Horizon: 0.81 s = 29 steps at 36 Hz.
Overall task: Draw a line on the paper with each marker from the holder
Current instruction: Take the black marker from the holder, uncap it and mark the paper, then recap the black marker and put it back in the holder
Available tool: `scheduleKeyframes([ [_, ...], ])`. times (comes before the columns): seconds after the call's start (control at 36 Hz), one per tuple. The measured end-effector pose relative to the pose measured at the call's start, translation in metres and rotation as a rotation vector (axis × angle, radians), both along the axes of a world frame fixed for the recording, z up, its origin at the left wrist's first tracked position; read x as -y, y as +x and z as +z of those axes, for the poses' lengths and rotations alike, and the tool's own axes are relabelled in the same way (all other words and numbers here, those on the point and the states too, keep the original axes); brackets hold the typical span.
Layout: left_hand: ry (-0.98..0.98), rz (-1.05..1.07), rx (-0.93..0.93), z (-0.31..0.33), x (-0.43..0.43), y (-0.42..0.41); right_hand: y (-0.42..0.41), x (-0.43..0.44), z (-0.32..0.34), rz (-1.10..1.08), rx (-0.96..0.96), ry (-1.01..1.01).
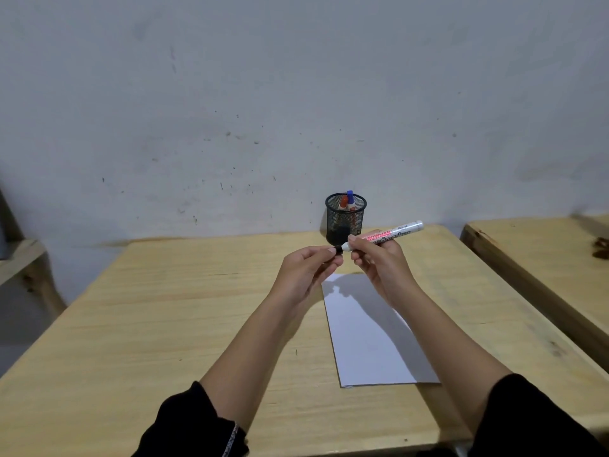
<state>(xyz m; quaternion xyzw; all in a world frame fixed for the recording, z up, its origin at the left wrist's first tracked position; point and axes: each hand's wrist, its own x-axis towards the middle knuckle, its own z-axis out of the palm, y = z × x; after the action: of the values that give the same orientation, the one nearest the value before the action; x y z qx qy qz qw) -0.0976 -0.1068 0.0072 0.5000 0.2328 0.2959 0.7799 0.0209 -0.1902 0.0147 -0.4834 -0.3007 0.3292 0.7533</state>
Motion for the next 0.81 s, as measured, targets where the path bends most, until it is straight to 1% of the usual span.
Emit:
scheduleKeyframes([
  [0.11,0.059,-0.054,0.007,0.005,-0.005,-0.001,0.0,0.002,0.006,0.032,-0.008,0.021],
  [0.19,0.127,-0.042,0.026,0.009,-0.007,0.0,-0.001,0.002,0.008,0.046,0.015,0.057],
  [0.28,0.195,-0.047,0.034,0.013,-0.007,0.001,0.0,0.002,0.011,0.056,-0.011,0.1],
  [0.42,0.291,-0.042,0.034,0.02,-0.014,0.001,0.007,0.003,0.014,0.068,0.011,0.114],
  [0.44,0.304,-0.028,0.041,0.023,-0.018,0.002,0.011,0.002,0.015,0.045,0.0,0.138],
  [0.53,0.284,0.037,0.079,0.035,-0.037,0.011,0.033,-0.003,0.026,-0.02,-0.119,0.219],
  [0.56,0.27,0.061,0.095,0.038,-0.045,0.017,0.044,-0.006,0.029,-0.027,-0.111,0.217],
  [0.58,0.26,0.076,0.103,0.041,-0.049,0.017,0.047,-0.005,0.031,-0.019,-0.065,0.191],
  [0.69,0.272,0.126,0.13,0.055,-0.061,0.035,0.063,-0.008,0.031,0.032,0.233,0.034],
  [0.81,0.383,0.152,0.087,0.067,-0.06,0.047,0.061,-0.009,0.029,0.038,0.463,-0.128],
])
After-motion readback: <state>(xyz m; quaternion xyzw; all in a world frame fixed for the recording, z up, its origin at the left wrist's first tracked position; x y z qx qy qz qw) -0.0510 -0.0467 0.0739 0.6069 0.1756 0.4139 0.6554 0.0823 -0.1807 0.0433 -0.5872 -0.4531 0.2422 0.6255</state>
